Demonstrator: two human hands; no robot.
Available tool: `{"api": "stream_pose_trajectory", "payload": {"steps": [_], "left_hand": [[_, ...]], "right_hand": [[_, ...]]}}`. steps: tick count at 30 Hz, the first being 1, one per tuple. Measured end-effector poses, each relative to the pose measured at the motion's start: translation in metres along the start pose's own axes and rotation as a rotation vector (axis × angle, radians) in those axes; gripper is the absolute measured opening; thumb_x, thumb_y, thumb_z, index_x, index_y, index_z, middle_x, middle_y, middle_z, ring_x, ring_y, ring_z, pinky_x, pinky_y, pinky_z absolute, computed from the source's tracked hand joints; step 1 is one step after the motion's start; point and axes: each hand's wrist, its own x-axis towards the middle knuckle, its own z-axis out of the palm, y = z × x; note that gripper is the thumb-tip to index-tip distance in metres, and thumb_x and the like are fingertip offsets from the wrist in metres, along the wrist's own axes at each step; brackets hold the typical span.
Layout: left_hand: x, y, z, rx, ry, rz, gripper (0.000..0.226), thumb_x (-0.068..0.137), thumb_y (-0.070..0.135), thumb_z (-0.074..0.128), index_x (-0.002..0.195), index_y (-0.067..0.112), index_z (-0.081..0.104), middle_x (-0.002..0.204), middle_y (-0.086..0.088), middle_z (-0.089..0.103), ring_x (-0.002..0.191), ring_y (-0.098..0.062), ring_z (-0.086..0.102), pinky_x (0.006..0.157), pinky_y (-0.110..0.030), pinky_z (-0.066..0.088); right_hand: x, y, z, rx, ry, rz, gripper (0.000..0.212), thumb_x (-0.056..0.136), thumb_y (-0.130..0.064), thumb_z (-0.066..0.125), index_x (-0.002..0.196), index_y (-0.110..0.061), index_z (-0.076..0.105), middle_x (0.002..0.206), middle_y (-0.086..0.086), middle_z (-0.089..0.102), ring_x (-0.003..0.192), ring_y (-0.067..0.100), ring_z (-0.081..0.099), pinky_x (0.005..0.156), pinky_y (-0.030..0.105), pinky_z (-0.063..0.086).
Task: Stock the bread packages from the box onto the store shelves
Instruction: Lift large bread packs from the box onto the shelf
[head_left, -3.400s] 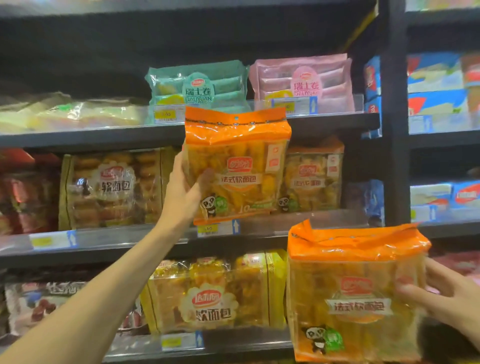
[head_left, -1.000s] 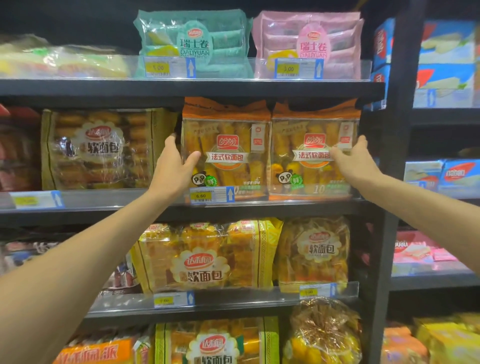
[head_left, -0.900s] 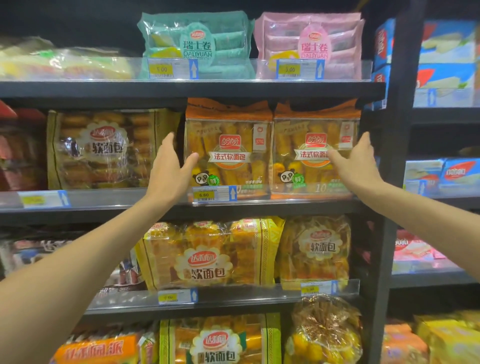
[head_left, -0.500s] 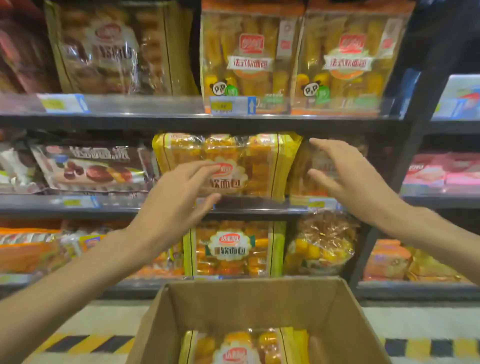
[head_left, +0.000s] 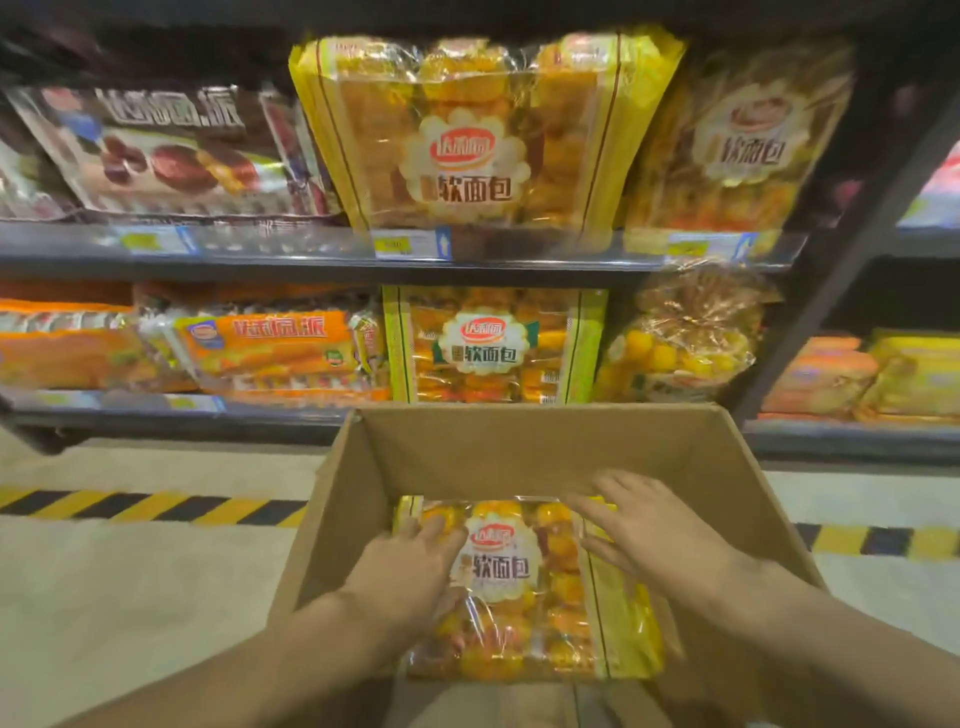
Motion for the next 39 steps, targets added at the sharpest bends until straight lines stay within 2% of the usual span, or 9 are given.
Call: {"api": "stream_pose_trajectory", "payload": {"steps": [4,8,13,17,21,26,31,37,39], "left_hand": [[0.022,0.003,0.019,-0.239,-0.287,-0.251,0.085,0.096,0.062,0.044,0.16,0.019,0.009,0.16,-0.01,0.028,0.136,-0.033,0.047,0.106,-0.046,0.043],[0.042,-0.003,0.027,-0.449,-0.387,-0.435,0.103,0.094,0.064,0.048,0.16,0.013,-0.013,0.167,-0.016,0.012,0.142,-0.034,0.041,0.111,-0.043,0.038],[0.067,-0.006,0.036,-0.685,-0.343,-0.725,0.111,0.091,0.057,0.06,0.158,0.005,-0.012,0.163,-0.018,0.022,0.146,-0.037,0.031,0.117,-0.043,0.031],[0.082,-0.006,0.046,-0.796,-0.309,-0.852,0.095,0.091,0.052,0.063,0.151,-0.003,0.013,0.155,-0.018,0.033,0.141,-0.034,0.037,0.109,-0.037,0.038],[0.086,-0.004,0.051,-1.075,-0.245,-0.973,0.078,0.091,0.029,0.073,0.14,0.002,0.019,0.119,-0.013,0.057,0.082,-0.016,0.057,0.054,-0.023,0.042],[0.083,-0.012,0.047,-1.227,-0.216,-0.991,0.114,0.085,0.024,0.078,0.153,-0.002,-0.01,0.137,-0.021,0.051,0.124,-0.032,0.053,0.096,-0.036,0.047],[0.071,-0.018,0.033,-1.369,-0.205,-0.96,0.079,0.079,0.015,0.081,0.145,-0.006,0.042,0.132,-0.022,0.061,0.111,-0.035,0.067,0.077,-0.037,0.061],[0.018,-0.013,-0.031,-1.421,-0.105,-0.758,0.105,0.049,0.022,0.084,0.137,0.007,0.029,0.121,-0.015,0.062,0.107,-0.034,0.066,0.09,-0.051,0.058],[-0.001,-0.012,-0.049,-1.437,-0.034,-0.657,0.086,0.062,0.027,0.084,0.13,0.015,0.034,0.117,-0.009,0.065,0.105,-0.028,0.068,0.09,-0.049,0.058]], "right_hand": [[-0.002,-0.001,0.042,-0.003,-0.224,0.106,0.056,0.09,-0.056,0.044,0.134,-0.029,0.067,0.109,0.011,0.073,0.092,0.035,0.075,0.069,0.046,0.06],[0.006,0.004,0.069,0.131,-0.468,0.377,0.081,0.1,-0.068,0.032,0.166,-0.032,0.003,0.16,0.012,0.035,0.142,0.037,0.045,0.106,0.048,0.045],[0.017,0.009,0.095,0.54,-0.51,0.667,0.11,0.092,-0.078,0.039,0.164,-0.015,-0.015,0.169,0.011,0.02,0.139,0.035,0.05,0.107,0.045,0.046],[0.026,0.004,0.113,0.851,-0.472,0.825,0.114,0.091,-0.065,0.061,0.161,-0.001,-0.003,0.159,0.013,0.034,0.141,0.031,0.047,0.113,0.039,0.042],[0.027,0.004,0.133,1.108,-0.292,1.023,0.111,0.074,-0.045,0.09,0.151,-0.003,0.023,0.114,-0.006,0.053,0.126,0.028,0.057,0.109,0.044,0.048],[0.017,0.036,0.195,1.419,-0.417,1.028,0.115,0.039,-0.067,0.098,0.136,-0.022,0.057,0.125,0.001,0.072,0.116,0.026,0.07,0.101,0.05,0.056],[0.013,0.023,0.09,1.606,-0.492,1.024,0.076,0.061,-0.035,0.101,0.126,-0.014,0.068,0.113,0.013,0.079,0.106,0.036,0.075,0.096,0.056,0.057],[-0.009,0.025,0.0,1.597,-0.296,0.902,0.045,0.081,-0.033,0.084,0.122,-0.022,0.069,0.107,0.005,0.082,0.108,0.03,0.074,0.105,0.057,0.051],[-0.014,0.029,-0.026,1.571,-0.183,0.873,0.042,0.083,-0.035,0.081,0.122,-0.026,0.067,0.103,-0.001,0.082,0.1,0.025,0.077,0.093,0.05,0.058]]}}
